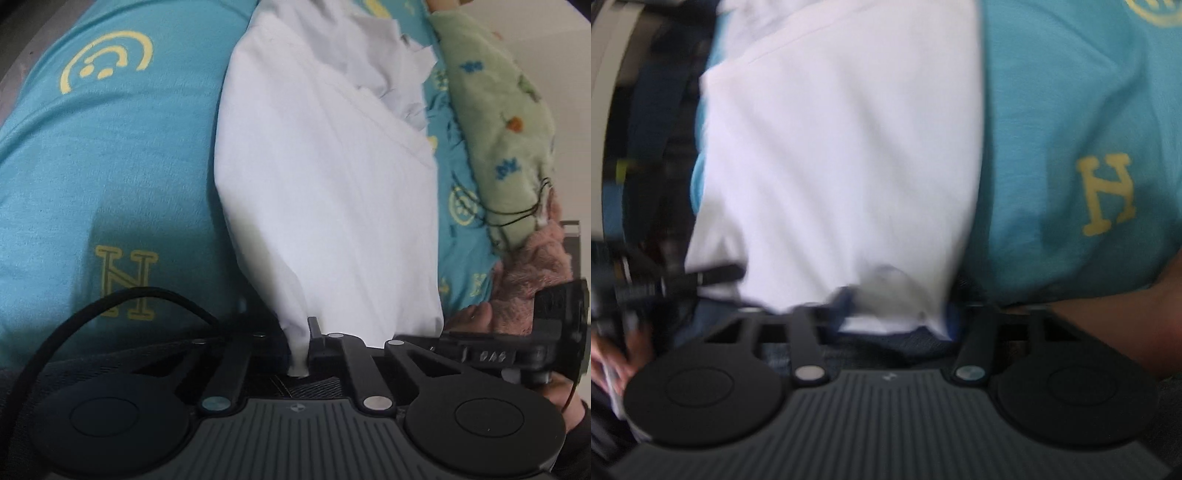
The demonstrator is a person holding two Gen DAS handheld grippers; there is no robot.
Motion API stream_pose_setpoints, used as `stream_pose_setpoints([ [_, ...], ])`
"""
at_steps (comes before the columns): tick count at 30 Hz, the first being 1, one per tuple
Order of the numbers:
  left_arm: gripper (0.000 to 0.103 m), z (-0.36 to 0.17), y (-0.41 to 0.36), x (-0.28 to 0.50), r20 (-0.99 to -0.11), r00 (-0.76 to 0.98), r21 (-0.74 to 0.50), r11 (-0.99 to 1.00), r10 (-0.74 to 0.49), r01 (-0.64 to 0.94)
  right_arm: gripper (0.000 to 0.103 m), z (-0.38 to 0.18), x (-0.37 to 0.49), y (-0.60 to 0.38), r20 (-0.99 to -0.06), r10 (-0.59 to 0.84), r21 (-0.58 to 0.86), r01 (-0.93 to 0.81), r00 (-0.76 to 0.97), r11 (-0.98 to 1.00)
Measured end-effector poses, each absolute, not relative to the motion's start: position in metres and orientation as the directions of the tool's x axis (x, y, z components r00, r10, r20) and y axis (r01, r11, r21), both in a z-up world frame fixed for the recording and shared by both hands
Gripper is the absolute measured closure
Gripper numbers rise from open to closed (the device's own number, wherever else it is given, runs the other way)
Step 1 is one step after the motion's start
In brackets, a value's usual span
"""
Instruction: Fold clothes
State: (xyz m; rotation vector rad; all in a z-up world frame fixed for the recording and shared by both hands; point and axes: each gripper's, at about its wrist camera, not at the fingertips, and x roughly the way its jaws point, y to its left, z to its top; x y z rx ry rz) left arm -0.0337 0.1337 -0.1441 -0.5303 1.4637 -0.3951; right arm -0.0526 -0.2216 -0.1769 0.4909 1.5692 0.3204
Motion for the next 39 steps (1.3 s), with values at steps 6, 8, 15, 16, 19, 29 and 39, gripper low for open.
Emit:
stream_pose_setpoints([
  [6,0.097,-0.112,0.158,-0.039,-0.705,0.251,-0.694,0.718,-0.663,-0.054,0.09,-0.126,-0.07,-0.227,-0.857,0.462,0.48,0.024,0.228,0.877],
  [8,0.097,-0.096,0.164,-0.036,-0.644,0.315,-0.746,0.664,-0.697,-0.055,0.091,-0.103,-0.069,-0.242,-0.812,0.486,0.523,0.032,0.323,0.852],
  [15,0.097,-0.043,0.162,-0.042,-0.468,0.46,-0.853,0.522,-0.754,-0.011,0.092,-0.027,-0.068,-0.269,-0.65,0.552,0.642,-0.012,0.522,0.767],
  [16,0.097,-0.042,0.156,-0.048,-0.461,0.468,-0.856,0.518,-0.754,-0.008,0.092,-0.019,-0.07,-0.27,-0.63,0.558,0.651,-0.025,0.54,0.759],
  [19,0.097,-0.046,0.15,-0.064,-0.458,0.48,-0.858,0.513,-0.748,-0.019,0.092,-0.006,-0.08,-0.272,-0.589,0.574,0.673,-0.048,0.569,0.738],
  [29,0.097,-0.068,0.141,-0.001,-0.47,0.511,-0.847,0.53,-0.719,-0.033,0.092,-0.046,-0.022,-0.278,-0.548,0.543,0.709,0.009,0.636,0.705],
  [39,0.097,-0.105,0.114,0.152,-0.492,0.668,-0.76,0.649,-0.557,-0.018,0.092,-0.108,0.145,-0.271,-0.47,0.417,0.722,0.068,0.778,0.688],
])
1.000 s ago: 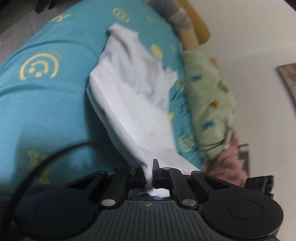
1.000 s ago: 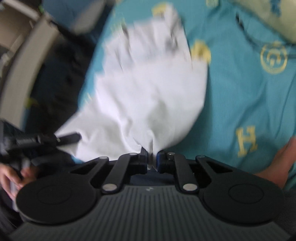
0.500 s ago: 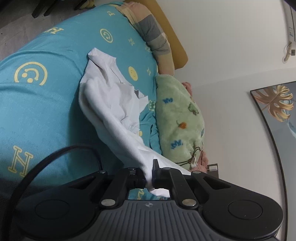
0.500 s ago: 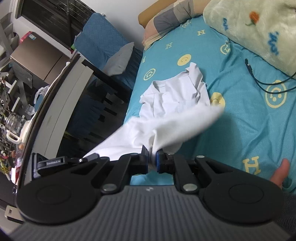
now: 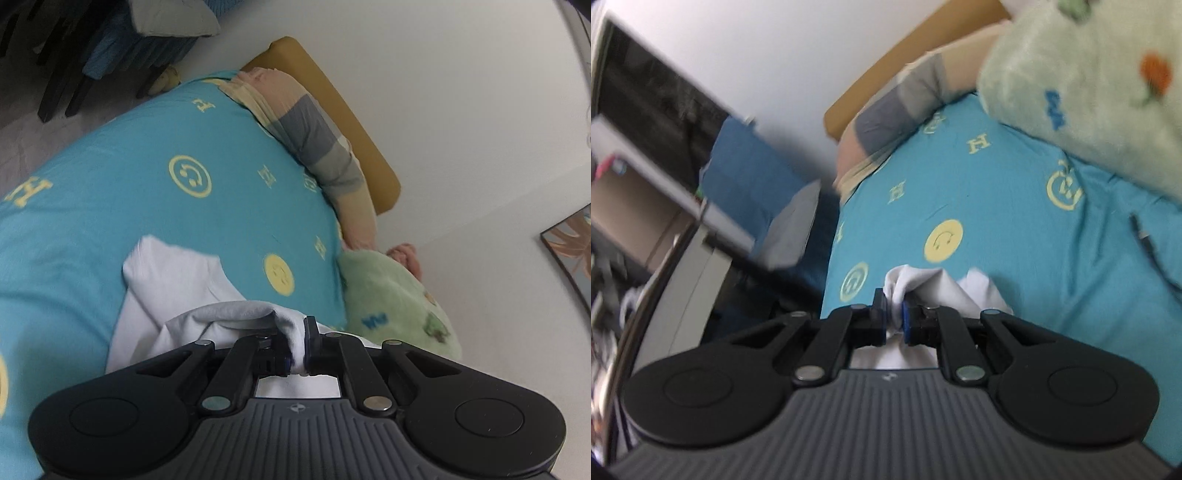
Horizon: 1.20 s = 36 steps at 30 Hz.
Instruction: Fold clothes
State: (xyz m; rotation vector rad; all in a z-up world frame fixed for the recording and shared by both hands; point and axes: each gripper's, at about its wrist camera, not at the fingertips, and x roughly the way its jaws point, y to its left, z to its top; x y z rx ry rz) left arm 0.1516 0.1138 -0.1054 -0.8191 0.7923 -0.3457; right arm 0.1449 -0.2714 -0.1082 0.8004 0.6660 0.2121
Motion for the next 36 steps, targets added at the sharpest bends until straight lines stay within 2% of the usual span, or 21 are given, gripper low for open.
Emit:
stream_pose_setpoints([
  [6,0.095,-0.152,0.117,0.184,-0.517,0.645,-0.742,0.671,-0.563,-0.009,0.089,-0.159,0.184,-0.272,-0.51,0.46,0.737,0.093,0.727,0.67],
  [7,0.092,-0.153,0.118,0.187,-0.519,0.641,-0.742,0.67,-0.566,-0.009,0.087,-0.163,0.187,-0.272,-0.518,0.472,0.742,0.099,0.713,0.663],
  [8,0.082,-0.15,0.12,0.187,-0.509,0.645,-0.745,0.667,-0.57,0.002,0.084,-0.167,0.19,-0.272,-0.524,0.485,0.747,0.105,0.7,0.657],
  [9,0.058,-0.148,0.122,0.186,-0.499,0.649,-0.748,0.664,-0.575,0.013,0.078,-0.163,0.187,-0.272,-0.504,0.499,0.756,0.081,0.705,0.649],
  [10,0.046,-0.145,0.123,0.185,-0.487,0.657,-0.748,0.663,-0.576,0.027,0.072,-0.158,0.185,-0.271,-0.483,0.512,0.765,0.058,0.71,0.642],
  [11,0.03,-0.139,0.124,0.182,-0.47,0.674,-0.74,0.67,-0.57,0.051,0.049,-0.154,0.183,-0.27,-0.462,0.525,0.773,0.034,0.715,0.633],
  [12,0.026,-0.134,0.125,0.178,-0.459,0.686,-0.728,0.681,-0.564,0.072,0.024,-0.149,0.18,-0.27,-0.441,0.538,0.781,0.01,0.719,0.625],
  [13,0.025,-0.128,0.125,0.175,-0.453,0.694,-0.716,0.692,-0.56,0.091,0.018,-0.144,0.178,-0.269,-0.419,0.551,0.787,-0.013,0.722,0.616],
  [15,0.023,-0.12,0.123,0.171,-0.452,0.712,-0.676,0.727,-0.537,0.119,0.018,-0.135,0.173,-0.268,-0.376,0.575,0.799,-0.061,0.727,0.598],
  [17,0.021,-0.117,0.113,0.17,-0.488,0.729,-0.59,0.797,-0.48,0.13,0.019,-0.129,0.168,-0.264,-0.365,0.558,0.771,-0.094,0.745,0.63],
  [18,0.02,-0.119,0.106,0.17,-0.516,0.728,-0.545,0.829,-0.451,0.128,0.023,-0.129,0.168,-0.259,-0.379,0.546,0.742,-0.106,0.748,0.661],
  [19,0.02,-0.122,0.1,0.171,-0.543,0.726,-0.499,0.858,-0.422,0.125,0.033,-0.128,0.168,-0.254,-0.394,0.532,0.711,-0.118,0.75,0.693],
  [20,0.02,-0.125,0.093,0.173,-0.568,0.723,-0.455,0.882,-0.393,0.122,0.056,-0.131,0.171,-0.247,-0.443,0.508,0.646,-0.13,0.739,0.752],
  [21,0.02,-0.132,0.086,0.176,-0.594,0.716,-0.42,0.901,-0.367,0.113,0.07,-0.133,0.173,-0.239,-0.489,0.479,0.575,-0.143,0.729,0.806],
  [23,0.02,-0.146,0.077,0.179,-0.649,0.702,-0.339,0.937,-0.294,0.078,0.08,-0.148,0.18,-0.221,-0.571,0.397,0.414,-0.165,0.719,0.895],
  [25,0.02,-0.159,0.069,0.183,-0.696,0.685,-0.255,0.966,-0.216,0.045,0.083,-0.165,0.184,-0.205,-0.606,0.317,0.268,-0.188,0.729,0.945],
  [27,0.02,-0.168,0.063,0.185,-0.711,0.685,-0.19,0.981,-0.158,0.03,0.084,-0.182,0.186,-0.198,-0.619,0.259,0.185,-0.183,0.742,0.965],
  [31,0.02,-0.164,0.064,0.178,-0.695,0.707,-0.166,0.986,-0.133,0.022,0.083,-0.184,0.184,-0.196,-0.599,0.223,0.207,-0.12,0.769,0.971],
  [32,0.02,-0.159,0.062,0.175,-0.679,0.724,-0.147,0.989,-0.124,0.031,0.08,-0.182,0.183,-0.196,-0.594,0.225,0.216,-0.117,0.772,0.969],
  [36,0.02,-0.141,0.045,0.165,-0.579,0.805,-0.091,0.992,-0.126,0.089,0.08,-0.176,0.181,-0.194,-0.573,0.234,0.249,-0.105,0.785,0.963],
])
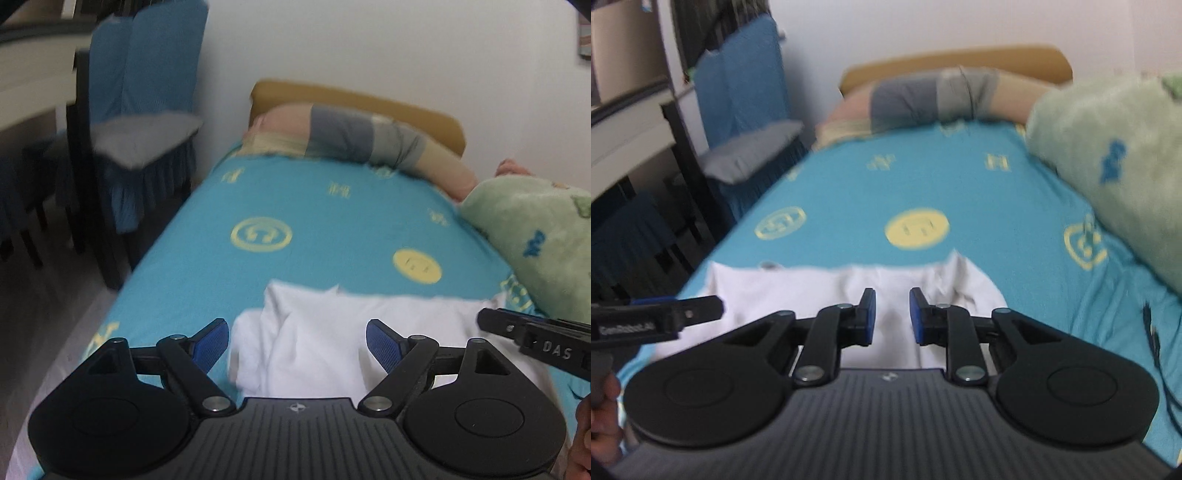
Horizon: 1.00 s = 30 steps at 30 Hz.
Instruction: Fold clothes
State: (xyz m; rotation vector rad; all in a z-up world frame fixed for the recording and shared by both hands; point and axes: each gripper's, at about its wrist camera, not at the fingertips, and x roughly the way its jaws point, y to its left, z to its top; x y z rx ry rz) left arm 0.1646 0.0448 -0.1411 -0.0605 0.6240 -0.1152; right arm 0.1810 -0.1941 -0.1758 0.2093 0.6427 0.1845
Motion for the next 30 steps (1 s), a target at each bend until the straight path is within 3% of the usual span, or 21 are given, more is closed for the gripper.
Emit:
stream_pose_setpoints([
  [2,0.02,-0.141,0.032,0.166,-0.557,0.82,-0.048,0.991,-0.131,0.126,0.08,-0.173,0.18,-0.193,-0.562,0.238,0.266,-0.1,0.792,0.959],
  [4,0.02,-0.15,0.021,0.175,-0.59,0.8,-0.014,0.992,-0.111,0.128,0.08,-0.169,0.179,-0.192,-0.552,0.242,0.282,-0.094,0.798,0.955],
  [7,0.023,-0.163,0.018,0.182,-0.648,0.753,-0.019,0.991,-0.115,0.135,0.084,-0.182,0.181,-0.191,-0.578,0.235,0.254,-0.101,0.782,0.962],
  [16,0.02,-0.14,0.019,0.147,-0.634,0.759,-0.035,0.987,-0.145,0.159,0.079,-0.153,0.152,-0.191,-0.593,0.24,0.261,-0.098,0.769,0.96],
  [21,0.02,-0.13,0.014,0.104,-0.643,0.745,-0.048,0.98,-0.179,0.194,0.078,-0.137,0.119,-0.192,-0.638,0.252,0.246,-0.118,0.728,0.962],
  [26,0.02,-0.14,0.007,0.092,-0.693,0.707,-0.015,0.983,-0.143,0.184,0.079,-0.157,0.113,-0.187,-0.724,0.227,0.21,-0.105,0.652,0.972],
  [30,0.02,-0.139,0.013,0.084,-0.695,0.706,-0.02,0.984,-0.14,0.175,0.08,-0.148,0.097,-0.191,-0.721,0.221,0.229,-0.074,0.657,0.97],
])
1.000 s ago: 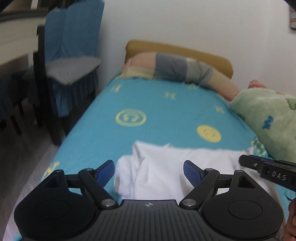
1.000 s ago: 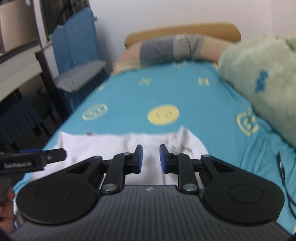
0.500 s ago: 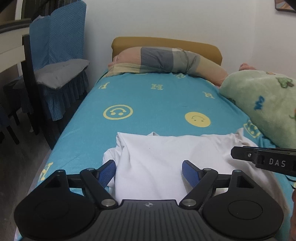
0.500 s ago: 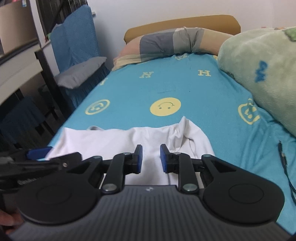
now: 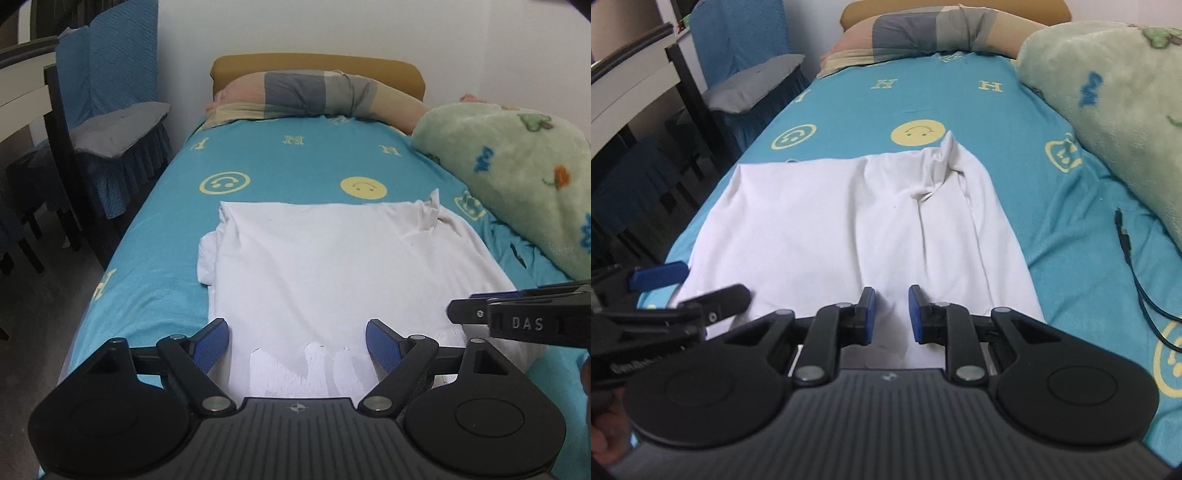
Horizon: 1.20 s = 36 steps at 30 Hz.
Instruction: Fold clothes
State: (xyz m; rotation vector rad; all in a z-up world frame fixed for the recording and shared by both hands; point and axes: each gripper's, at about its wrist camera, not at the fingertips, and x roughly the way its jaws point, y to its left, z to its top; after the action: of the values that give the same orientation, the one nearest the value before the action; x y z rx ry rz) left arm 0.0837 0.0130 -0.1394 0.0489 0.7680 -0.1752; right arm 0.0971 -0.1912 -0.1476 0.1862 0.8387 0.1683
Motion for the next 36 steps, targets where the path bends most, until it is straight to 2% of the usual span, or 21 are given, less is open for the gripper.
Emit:
stream_pose_setpoints([
  [7,0.02,-0.11,0.038,0.051,-0.683,0.669,-0.279,0.951,-0.293,0.132,0.078,-0.131,0.069,-0.199,-0.716,0.21,0.263,-0.022,0.666,0.965],
  [8,0.02,-0.108,0.04,0.046,-0.68,0.661,-0.315,0.94,-0.318,0.129,0.075,-0.128,0.065,-0.2,-0.715,0.21,0.269,-0.015,0.667,0.963],
  [10,0.019,-0.107,0.043,0.04,-0.675,0.638,-0.395,0.912,-0.372,0.114,0.049,-0.119,0.056,-0.206,-0.676,0.282,0.362,-0.027,0.681,0.932],
  [11,0.019,-0.108,0.045,0.038,-0.671,0.624,-0.439,0.893,-0.401,0.101,0.024,-0.114,0.052,-0.209,-0.654,0.315,0.408,-0.03,0.687,0.913],
  [12,0.019,-0.113,0.049,0.038,-0.667,0.604,-0.497,0.865,-0.436,0.075,0.016,-0.109,0.046,-0.21,-0.632,0.319,0.425,-0.028,0.706,0.905],
  [16,0.019,-0.138,0.061,0.048,-0.659,0.538,-0.654,0.754,-0.525,-0.064,0.018,-0.097,0.036,-0.214,-0.588,0.328,0.47,-0.017,0.74,0.882],
  [19,0.023,-0.159,0.068,0.06,-0.674,0.513,-0.683,0.713,-0.531,-0.158,0.018,-0.11,0.042,-0.222,-0.604,0.364,0.56,0.052,0.709,0.827],
  [21,0.03,-0.173,0.073,0.067,-0.682,0.5,-0.697,0.683,-0.534,-0.221,0.018,-0.123,0.047,-0.229,-0.612,0.406,0.629,0.108,0.679,0.77],
  [23,0.032,-0.181,0.079,0.071,-0.683,0.51,-0.707,0.649,-0.523,-0.281,0.018,-0.137,0.051,-0.233,-0.613,0.449,0.689,0.163,0.65,0.706],
  [25,0.039,-0.186,0.083,0.073,-0.681,0.527,-0.713,0.622,-0.508,-0.323,0.016,-0.15,0.055,-0.233,-0.609,0.499,0.736,0.203,0.617,0.646],
  [26,0.051,-0.186,0.084,0.073,-0.683,0.538,-0.71,0.621,-0.494,-0.332,0.016,-0.157,0.057,-0.232,-0.597,0.537,0.764,0.22,0.595,0.606],
  [28,0.062,-0.183,0.086,0.07,-0.682,0.557,-0.707,0.623,-0.474,-0.334,0.017,-0.172,0.059,-0.23,-0.568,0.61,0.813,0.259,0.553,0.521],
  [30,0.078,-0.178,0.088,0.068,-0.665,0.581,-0.718,0.616,-0.47,-0.323,0.016,-0.185,0.059,-0.229,-0.552,0.643,0.832,0.305,0.531,0.462],
  [33,0.083,-0.167,0.089,0.064,-0.627,0.615,-0.745,0.597,-0.478,-0.296,0.016,-0.204,0.058,-0.227,-0.522,0.691,0.85,0.374,0.5,0.371],
  [36,0.085,-0.154,0.087,0.063,-0.581,0.656,-0.767,0.592,-0.482,-0.245,0.016,-0.22,0.057,-0.227,-0.499,0.714,0.85,0.439,0.492,0.291],
])
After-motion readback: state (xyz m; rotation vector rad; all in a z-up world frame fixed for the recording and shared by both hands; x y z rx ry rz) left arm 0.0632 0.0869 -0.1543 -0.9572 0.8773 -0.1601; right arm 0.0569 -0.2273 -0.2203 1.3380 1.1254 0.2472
